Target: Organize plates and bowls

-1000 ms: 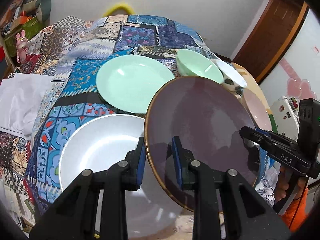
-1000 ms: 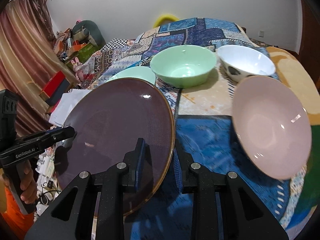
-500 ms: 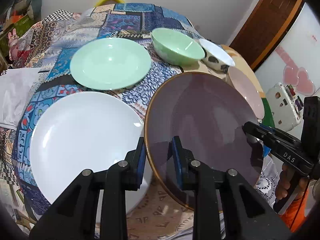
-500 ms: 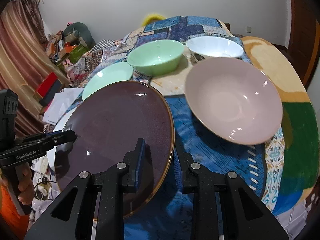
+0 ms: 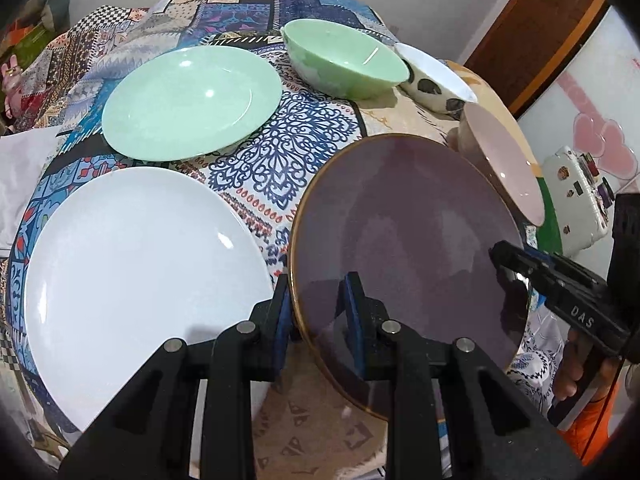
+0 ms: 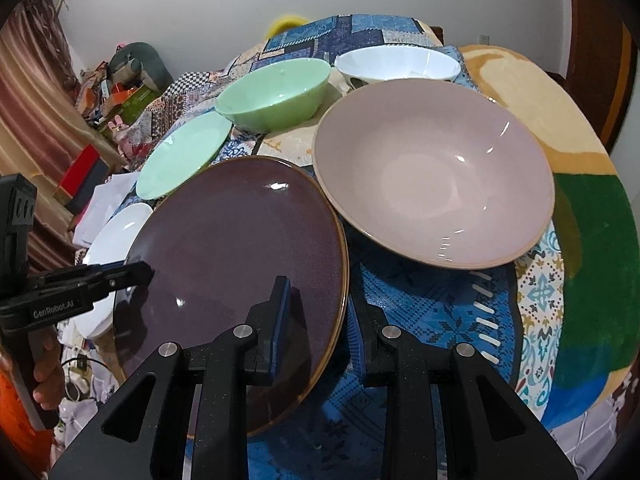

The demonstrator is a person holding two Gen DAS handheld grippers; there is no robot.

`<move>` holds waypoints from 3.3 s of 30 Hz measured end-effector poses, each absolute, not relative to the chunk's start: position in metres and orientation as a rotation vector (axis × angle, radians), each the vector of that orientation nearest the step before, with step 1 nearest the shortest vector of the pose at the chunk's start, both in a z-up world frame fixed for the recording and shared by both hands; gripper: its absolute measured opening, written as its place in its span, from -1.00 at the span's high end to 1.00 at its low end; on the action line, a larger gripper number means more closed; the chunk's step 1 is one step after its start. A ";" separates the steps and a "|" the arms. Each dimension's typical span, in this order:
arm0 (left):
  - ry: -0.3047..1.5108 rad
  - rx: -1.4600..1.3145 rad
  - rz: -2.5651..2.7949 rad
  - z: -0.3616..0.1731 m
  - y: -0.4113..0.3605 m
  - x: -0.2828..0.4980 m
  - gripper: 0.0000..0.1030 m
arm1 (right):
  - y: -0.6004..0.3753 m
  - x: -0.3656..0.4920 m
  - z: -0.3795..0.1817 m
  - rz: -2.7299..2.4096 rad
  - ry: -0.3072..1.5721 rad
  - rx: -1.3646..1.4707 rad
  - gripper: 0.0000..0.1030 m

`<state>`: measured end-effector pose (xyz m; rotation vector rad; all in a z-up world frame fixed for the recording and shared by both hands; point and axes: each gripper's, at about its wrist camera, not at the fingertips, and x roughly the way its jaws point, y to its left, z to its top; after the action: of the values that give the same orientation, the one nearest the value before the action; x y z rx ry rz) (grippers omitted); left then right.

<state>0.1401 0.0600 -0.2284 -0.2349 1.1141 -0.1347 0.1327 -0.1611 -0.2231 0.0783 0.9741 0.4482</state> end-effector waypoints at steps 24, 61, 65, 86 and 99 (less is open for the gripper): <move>1.091 -0.248 -0.101 -0.236 0.072 0.169 0.51 | -0.155 0.138 -0.227 0.426 0.985 0.021 0.41; 0.909 -0.273 0.199 -0.193 0.203 0.041 -0.76 | -0.022 0.104 -0.181 0.641 0.819 -0.160 -0.45; 0.941 -0.303 0.210 -0.210 0.218 0.040 -0.75 | 0.001 0.115 -0.193 0.681 0.857 -0.184 -0.44; 1.018 -0.436 0.121 -0.250 0.242 0.045 0.58 | 0.061 0.156 -0.242 0.705 1.037 -0.309 0.60; 1.032 -0.474 0.152 -0.253 0.270 0.036 0.58 | 0.062 0.140 -0.242 0.748 1.088 -0.215 0.59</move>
<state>0.0359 0.2703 -0.2535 -0.4737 1.0317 0.1521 0.1398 0.0619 -0.2424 -0.2148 1.0879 0.7475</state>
